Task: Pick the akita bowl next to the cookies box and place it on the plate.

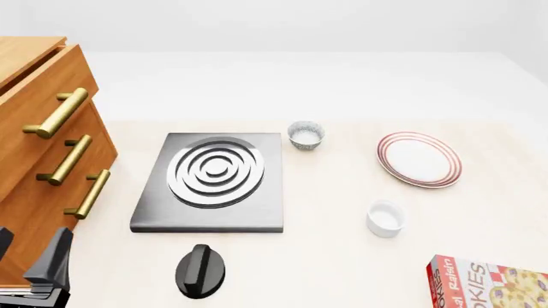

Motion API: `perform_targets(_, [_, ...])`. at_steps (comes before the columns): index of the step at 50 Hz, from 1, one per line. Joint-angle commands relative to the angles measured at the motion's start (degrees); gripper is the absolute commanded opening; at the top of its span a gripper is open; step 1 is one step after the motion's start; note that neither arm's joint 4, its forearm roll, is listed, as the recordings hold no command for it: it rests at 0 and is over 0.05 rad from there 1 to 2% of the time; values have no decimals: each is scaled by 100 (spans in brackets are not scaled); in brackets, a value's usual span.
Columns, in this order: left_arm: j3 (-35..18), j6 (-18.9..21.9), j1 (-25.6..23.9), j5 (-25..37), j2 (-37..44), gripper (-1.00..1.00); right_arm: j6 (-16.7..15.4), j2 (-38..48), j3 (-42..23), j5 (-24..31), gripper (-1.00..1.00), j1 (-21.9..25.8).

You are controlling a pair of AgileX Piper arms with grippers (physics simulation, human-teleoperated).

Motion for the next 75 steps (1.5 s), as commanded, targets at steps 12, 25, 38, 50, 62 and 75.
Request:
perform_targets(12, [0, 0, 0, 0, 0, 100, 332, 1015, -969, 319, 100, -449])
perform_targets(25, [0, 0, 0, 0, 0, 100, 385, 1488, -1363, 421, 100, -552])
perform_targets(38, [0, 0, 0, 0, 0, 100, 430, 1908, -1603, 344, 100, -608])
perform_targets(50, [0, 0, 0, 0, 0, 100, 417, 2126, -1580, 174, 100, -581])
perform_targets(62, [0, 0, 0, 0, 0, 100, 425, 2424, -1572, -31, 100, -459])
perform_targets(75, [0, 0, 0, 0, 0, 100, 391, 2934, -1773, -198, 100, -358])
